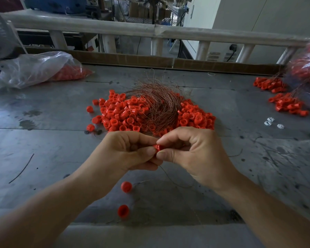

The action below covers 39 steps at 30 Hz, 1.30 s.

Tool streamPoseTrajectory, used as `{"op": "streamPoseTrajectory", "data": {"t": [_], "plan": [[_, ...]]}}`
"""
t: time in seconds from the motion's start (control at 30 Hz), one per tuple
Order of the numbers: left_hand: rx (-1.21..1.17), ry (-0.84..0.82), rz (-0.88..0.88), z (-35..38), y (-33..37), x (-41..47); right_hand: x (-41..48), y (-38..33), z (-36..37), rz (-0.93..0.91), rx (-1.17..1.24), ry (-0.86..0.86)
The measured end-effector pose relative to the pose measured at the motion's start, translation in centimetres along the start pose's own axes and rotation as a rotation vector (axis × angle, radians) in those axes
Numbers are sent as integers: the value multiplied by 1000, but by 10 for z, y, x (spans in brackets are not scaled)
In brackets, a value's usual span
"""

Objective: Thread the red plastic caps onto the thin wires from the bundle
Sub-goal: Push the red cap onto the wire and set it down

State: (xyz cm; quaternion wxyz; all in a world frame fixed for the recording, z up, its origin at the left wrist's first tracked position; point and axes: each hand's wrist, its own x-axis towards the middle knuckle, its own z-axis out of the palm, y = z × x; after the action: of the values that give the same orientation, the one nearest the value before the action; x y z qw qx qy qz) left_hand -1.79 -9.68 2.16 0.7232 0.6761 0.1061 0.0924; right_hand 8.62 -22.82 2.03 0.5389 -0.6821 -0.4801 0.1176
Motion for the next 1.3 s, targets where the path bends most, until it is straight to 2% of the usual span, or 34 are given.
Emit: {"op": "streamPoseTrajectory", "data": {"t": [0.27,0.8,0.9,1.07,1.2,1.3], "plan": [[-22,7,-16,2,1,0,-3,-2,-1,-92,-131,46],[-81,-68,-45,2,-1,-3,-4,-1,-1,-210,-185,35],[-85,-96,-48,1,0,-3,-1,0,-2,-190,-132,30],[-114,-170,-87,-6,1,-4,-1,0,-6,-79,24,-84],[-186,-244,-142,-9,-1,-2,-1,-3,-9,-105,-128,-247],[-252,-253,-129,-8,-1,-3,-1,-5,-9,-125,-197,-249]]}}
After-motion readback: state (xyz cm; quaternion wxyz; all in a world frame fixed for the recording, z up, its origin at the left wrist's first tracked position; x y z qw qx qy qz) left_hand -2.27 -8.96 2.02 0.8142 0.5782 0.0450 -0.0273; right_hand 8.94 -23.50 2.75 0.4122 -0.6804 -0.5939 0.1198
